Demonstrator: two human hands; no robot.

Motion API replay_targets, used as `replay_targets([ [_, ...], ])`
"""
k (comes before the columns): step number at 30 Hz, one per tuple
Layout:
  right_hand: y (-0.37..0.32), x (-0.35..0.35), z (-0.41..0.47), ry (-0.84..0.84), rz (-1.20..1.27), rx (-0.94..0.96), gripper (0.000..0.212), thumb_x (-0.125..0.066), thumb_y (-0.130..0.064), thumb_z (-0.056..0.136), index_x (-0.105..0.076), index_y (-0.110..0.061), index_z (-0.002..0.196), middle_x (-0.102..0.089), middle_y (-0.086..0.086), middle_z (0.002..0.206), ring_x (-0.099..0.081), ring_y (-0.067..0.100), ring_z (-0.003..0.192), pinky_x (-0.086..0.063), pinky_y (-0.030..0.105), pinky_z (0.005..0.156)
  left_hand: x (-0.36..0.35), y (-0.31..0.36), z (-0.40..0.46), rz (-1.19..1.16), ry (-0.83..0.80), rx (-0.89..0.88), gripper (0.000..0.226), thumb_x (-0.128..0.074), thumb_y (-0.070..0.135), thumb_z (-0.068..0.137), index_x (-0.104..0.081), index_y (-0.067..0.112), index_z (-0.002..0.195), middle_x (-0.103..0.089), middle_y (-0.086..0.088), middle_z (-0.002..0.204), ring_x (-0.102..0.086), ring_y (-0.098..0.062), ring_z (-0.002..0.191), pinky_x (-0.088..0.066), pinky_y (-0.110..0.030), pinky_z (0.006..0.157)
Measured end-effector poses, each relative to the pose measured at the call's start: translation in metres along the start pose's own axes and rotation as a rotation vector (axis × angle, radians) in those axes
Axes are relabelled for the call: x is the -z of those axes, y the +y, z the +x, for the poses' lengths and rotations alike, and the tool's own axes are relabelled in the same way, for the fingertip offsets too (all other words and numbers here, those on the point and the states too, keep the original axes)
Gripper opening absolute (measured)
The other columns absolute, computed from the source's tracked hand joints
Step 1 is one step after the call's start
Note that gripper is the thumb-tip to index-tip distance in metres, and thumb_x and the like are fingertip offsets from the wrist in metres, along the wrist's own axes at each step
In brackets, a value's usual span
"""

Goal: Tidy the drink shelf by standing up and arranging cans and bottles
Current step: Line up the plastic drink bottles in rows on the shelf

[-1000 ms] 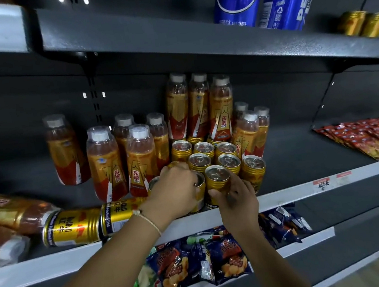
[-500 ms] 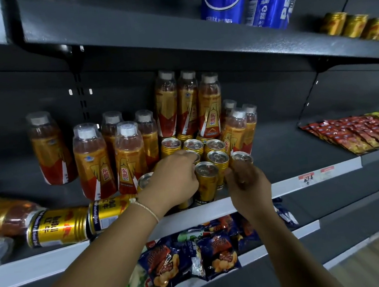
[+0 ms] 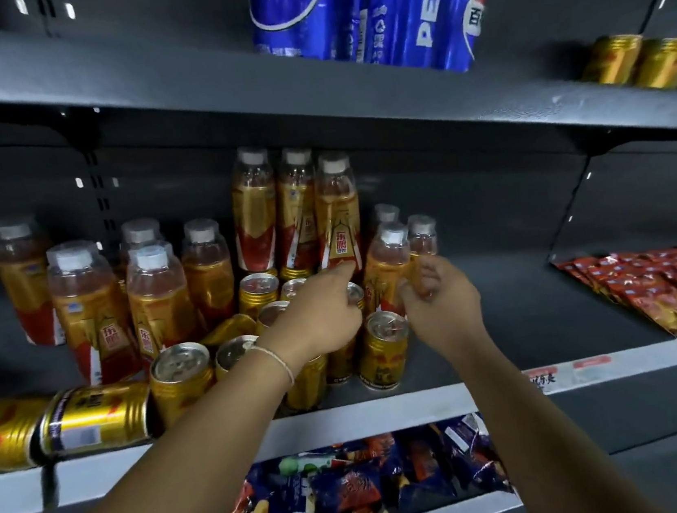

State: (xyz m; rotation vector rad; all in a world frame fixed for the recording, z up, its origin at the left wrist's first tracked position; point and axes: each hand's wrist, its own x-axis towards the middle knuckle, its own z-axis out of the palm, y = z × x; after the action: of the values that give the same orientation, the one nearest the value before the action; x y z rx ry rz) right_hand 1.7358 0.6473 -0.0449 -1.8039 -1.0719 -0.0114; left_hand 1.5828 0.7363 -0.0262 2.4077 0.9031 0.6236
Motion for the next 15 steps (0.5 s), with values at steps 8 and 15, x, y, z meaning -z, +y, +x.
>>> replay_targets([
  [8, 0.029, 0.004, 0.072, -0.021, -0.008, -0.097, 0.052, -0.059, -0.008, 0.086, -0.050, -0.010, 0.137, -0.054, 0.014, 0.132, -0.046, 0.029, 0.128, -0.042, 0.045, 0.109, -0.021, 0.014, 0.020, -0.053, 0.055, 0.035, 0.066, -0.051, 0.002, 0.087, -0.036, 0.017, 0.150, -0.044, -0.005, 0.150, -0.039, -0.021, 0.137, -0.026, -0.017, 0.100],
  [15, 0.053, -0.010, 0.090, -0.153, 0.140, -0.174, 0.053, -0.069, -0.006, 0.078, -0.043, -0.033, 0.115, -0.062, -0.001, 0.109, -0.062, 0.022, 0.106, -0.054, 0.041, 0.091, -0.037, 0.038, 0.029, -0.112, 0.066, -0.020, 0.064, -0.048, -0.003, 0.086, -0.040, 0.014, 0.147, -0.047, -0.007, 0.148, -0.044, -0.019, 0.136, -0.037, -0.037, 0.113],
])
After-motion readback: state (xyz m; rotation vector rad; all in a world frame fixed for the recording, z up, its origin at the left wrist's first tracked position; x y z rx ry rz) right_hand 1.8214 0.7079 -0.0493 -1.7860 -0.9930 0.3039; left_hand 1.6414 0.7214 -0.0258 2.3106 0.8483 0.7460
